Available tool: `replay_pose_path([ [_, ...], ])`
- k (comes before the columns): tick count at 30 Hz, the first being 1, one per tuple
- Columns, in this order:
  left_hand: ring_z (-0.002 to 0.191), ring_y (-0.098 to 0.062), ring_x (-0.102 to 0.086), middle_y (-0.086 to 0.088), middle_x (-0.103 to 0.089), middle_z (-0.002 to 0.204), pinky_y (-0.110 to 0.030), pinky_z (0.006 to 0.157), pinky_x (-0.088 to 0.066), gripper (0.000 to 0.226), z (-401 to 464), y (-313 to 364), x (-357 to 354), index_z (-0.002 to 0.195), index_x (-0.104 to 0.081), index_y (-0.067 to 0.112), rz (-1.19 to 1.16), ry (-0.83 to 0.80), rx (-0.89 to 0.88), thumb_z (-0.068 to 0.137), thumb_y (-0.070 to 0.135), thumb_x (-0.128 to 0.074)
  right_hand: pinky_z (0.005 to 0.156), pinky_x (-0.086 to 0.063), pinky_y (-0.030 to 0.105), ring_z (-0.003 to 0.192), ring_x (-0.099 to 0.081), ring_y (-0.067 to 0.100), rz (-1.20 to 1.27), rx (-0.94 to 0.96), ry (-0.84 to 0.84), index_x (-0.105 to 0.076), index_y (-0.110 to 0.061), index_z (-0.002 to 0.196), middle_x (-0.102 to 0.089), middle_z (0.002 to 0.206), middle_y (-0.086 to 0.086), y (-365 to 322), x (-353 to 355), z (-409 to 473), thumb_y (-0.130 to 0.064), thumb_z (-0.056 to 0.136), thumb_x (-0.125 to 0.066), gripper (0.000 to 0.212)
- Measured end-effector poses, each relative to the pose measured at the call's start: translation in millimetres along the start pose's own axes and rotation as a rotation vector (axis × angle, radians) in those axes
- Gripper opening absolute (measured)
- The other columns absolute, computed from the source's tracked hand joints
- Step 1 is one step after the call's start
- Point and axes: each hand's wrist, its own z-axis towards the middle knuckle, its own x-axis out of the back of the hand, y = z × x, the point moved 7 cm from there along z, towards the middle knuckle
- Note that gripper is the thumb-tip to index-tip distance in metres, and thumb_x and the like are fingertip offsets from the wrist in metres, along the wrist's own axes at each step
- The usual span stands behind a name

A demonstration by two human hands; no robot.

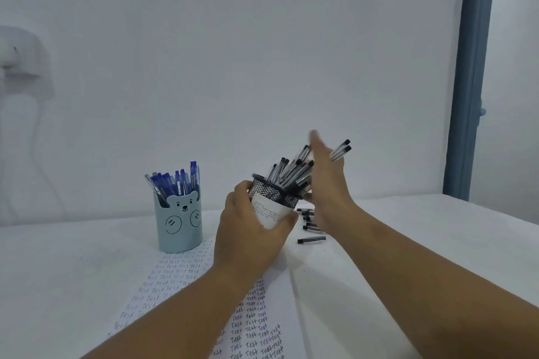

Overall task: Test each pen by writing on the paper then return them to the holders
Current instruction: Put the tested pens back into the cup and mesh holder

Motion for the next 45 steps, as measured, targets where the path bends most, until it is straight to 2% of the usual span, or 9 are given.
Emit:
replay_pose_path([
  [4,0.106,-0.012,-0.054,0.011,-0.05,0.118,-0.034,0.09,-0.051,0.082,-1,-2,-1,0.136,-0.041,0.028,0.004,-0.01,0.005,0.071,0.056,-0.082,0.072,-0.044,0.027,0.102,-0.064,0.014,-0.295,0.09,-0.026,-0.048,-0.026,0.126,-0.065,0.111,-0.005,-1,0,-3,-0.072,0.091,-0.044,0.057],
  [11,0.104,-0.014,-0.055,0.007,-0.052,0.119,-0.038,0.089,-0.053,0.083,3,-9,4,0.136,-0.042,0.026,0.007,0.012,0.044,0.07,0.057,-0.082,0.101,-0.051,0.049,0.103,-0.063,0.013,-0.203,0.138,-0.024,-0.016,-0.042,0.149,-0.058,0.133,-0.004,-12,9,-4,-0.087,0.071,-0.053,0.097],
  [15,0.111,-0.012,-0.053,0.009,-0.051,0.123,-0.034,0.095,-0.049,0.086,0,-5,-3,0.139,-0.04,0.028,0.005,-0.047,-0.008,0.07,0.056,-0.083,0.099,-0.047,0.035,0.114,-0.057,0.008,-0.229,0.167,-0.062,-0.053,-0.033,0.135,-0.061,0.121,-0.014,-17,3,-11,-0.076,0.091,-0.023,0.068],
  [21,0.107,-0.007,-0.058,0.014,-0.055,0.119,-0.037,0.09,-0.055,0.086,-1,-1,-2,0.134,-0.042,0.034,-0.016,-0.081,-0.101,0.062,0.064,-0.078,0.075,-0.054,0.027,0.098,-0.067,0.008,-0.179,0.279,-0.07,-0.063,-0.035,0.116,-0.063,0.114,-0.012,-19,4,-12,-0.053,0.084,-0.073,0.038],
  [25,0.104,-0.007,-0.058,0.014,-0.053,0.118,-0.038,0.088,-0.056,0.084,-1,-3,-4,0.132,-0.041,0.037,-0.037,-0.086,-0.06,0.063,0.058,-0.084,0.083,-0.056,0.039,0.079,-0.066,0.01,-0.183,0.25,0.01,-0.075,-0.017,0.081,-0.074,0.086,-0.006,-21,7,-10,-0.036,0.1,-0.056,0.033],
  [31,0.109,-0.007,-0.055,0.014,-0.052,0.121,-0.037,0.093,-0.053,0.086,-2,-3,-4,0.137,-0.041,0.034,-0.012,-0.082,-0.085,0.066,0.055,-0.084,0.087,-0.045,0.031,0.106,-0.058,0.005,-0.299,0.199,-0.072,-0.067,-0.031,0.112,-0.065,0.115,-0.013,-21,5,-4,-0.043,0.103,-0.044,0.027],
  [37,0.109,-0.008,-0.056,0.015,-0.054,0.12,-0.037,0.092,-0.054,0.086,-2,0,-5,0.135,-0.04,0.033,0.035,-0.136,-0.152,0.064,0.057,-0.083,0.077,-0.054,0.024,0.091,-0.07,0.007,-0.315,0.207,-0.191,-0.074,-0.025,0.107,-0.072,0.102,-0.007,-15,2,-4,-0.034,0.071,-0.088,0.04],
  [41,0.105,-0.004,-0.057,0.016,-0.054,0.117,-0.034,0.088,-0.055,0.084,-2,2,-6,0.132,-0.042,0.035,0.0,-0.12,-0.147,0.062,0.06,-0.081,0.065,-0.052,0.03,0.072,-0.065,0.015,-0.231,0.281,-0.058,-0.068,-0.016,0.083,-0.068,0.085,0.004,-23,11,-2,-0.011,0.083,-0.073,0.007],
  [45,0.105,-0.003,-0.057,0.016,-0.055,0.118,-0.033,0.088,-0.055,0.084,-2,1,-7,0.132,-0.042,0.036,-0.02,-0.115,-0.141,0.062,0.061,-0.08,0.067,-0.052,0.024,0.076,-0.066,0.007,-0.228,0.248,-0.146,-0.071,-0.023,0.1,-0.074,0.094,0.001,-26,6,-4,-0.017,0.096,-0.058,0.015],
])
